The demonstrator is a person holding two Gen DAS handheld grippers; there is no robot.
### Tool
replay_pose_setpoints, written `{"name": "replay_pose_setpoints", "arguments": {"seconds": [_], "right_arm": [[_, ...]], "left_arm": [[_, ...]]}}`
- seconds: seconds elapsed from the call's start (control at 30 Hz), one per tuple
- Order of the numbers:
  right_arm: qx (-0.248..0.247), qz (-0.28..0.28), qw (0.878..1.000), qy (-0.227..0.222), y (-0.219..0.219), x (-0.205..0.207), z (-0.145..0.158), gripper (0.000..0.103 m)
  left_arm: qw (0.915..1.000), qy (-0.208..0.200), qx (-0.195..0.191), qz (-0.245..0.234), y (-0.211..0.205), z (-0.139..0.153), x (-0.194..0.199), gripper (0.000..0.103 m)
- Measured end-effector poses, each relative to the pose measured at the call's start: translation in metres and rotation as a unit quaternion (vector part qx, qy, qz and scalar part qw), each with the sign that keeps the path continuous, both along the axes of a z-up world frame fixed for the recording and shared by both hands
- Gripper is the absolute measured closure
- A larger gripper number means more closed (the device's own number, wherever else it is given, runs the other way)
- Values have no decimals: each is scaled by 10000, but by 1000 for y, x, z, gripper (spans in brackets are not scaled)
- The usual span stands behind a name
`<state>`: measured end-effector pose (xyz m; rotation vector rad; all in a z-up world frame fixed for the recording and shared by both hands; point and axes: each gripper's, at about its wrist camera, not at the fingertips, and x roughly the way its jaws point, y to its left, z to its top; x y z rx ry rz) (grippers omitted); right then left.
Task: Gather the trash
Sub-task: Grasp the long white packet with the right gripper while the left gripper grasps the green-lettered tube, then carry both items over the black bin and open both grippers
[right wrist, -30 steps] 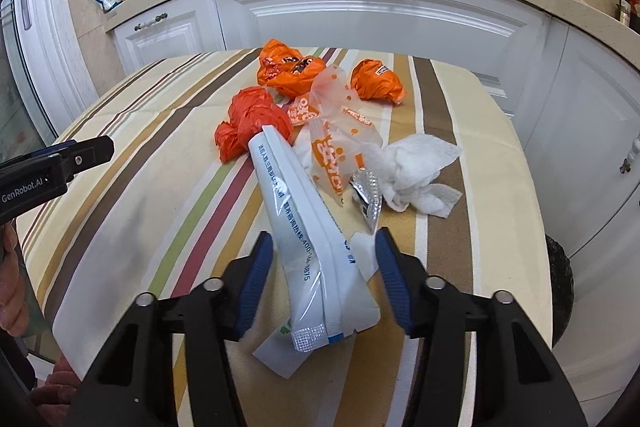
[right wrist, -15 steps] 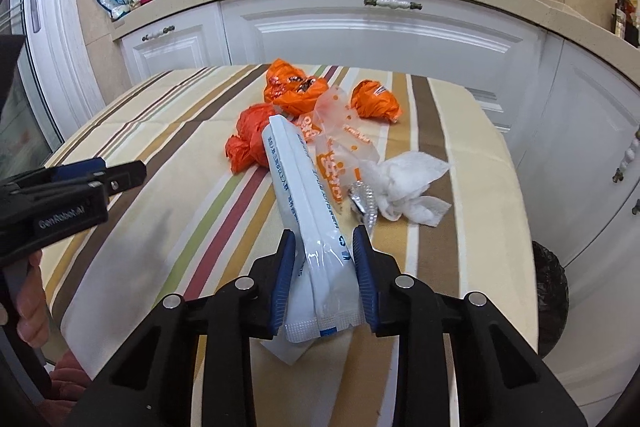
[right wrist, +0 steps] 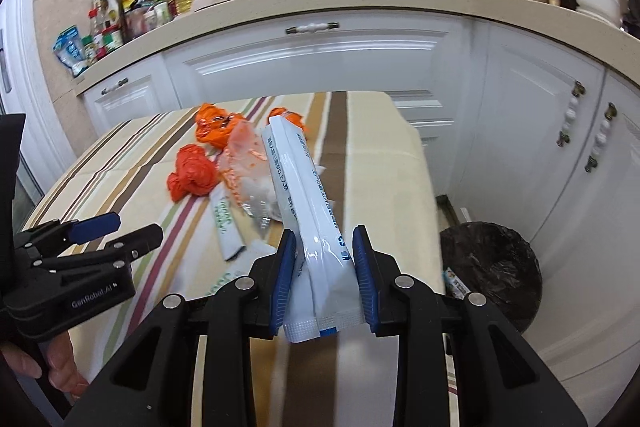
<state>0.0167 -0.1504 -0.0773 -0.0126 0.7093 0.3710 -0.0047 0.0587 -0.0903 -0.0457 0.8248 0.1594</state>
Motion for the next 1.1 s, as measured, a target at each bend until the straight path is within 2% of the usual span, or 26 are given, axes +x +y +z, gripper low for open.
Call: {"name": "replay_pose_setpoints", "arguments": {"seconds": [0.17,0.47,0.57,0.63,0.7,0.9,1.1], "right_arm": [[83,-316,9995,54,-29,-1,-6,72],[229,-685,9974,85,-70,-6,-12,72],[263,-734,9969,101,-76,-7,-14,72],[278,-749,9967,115,-79,-8,-16,72],[288,-777,9965,118,-82,-9,-17,72],[308,-900,9954,102,-93,-11,-18,72],[209,-1145,9932,7,-108,-13,-14,72]], "left_arm": [[9994,76,79,-319,-32,-9,3,42],[9971,408,221,-597,-66,-32,4,43],[9972,353,142,-647,-68,-33,4,57],[9965,349,197,-737,-71,-33,3,76],[9956,354,230,-834,-75,-33,1,84],[9946,348,269,-942,-81,-30,-5,85],[9935,-22,314,-1091,-92,-6,-11,85]]}}
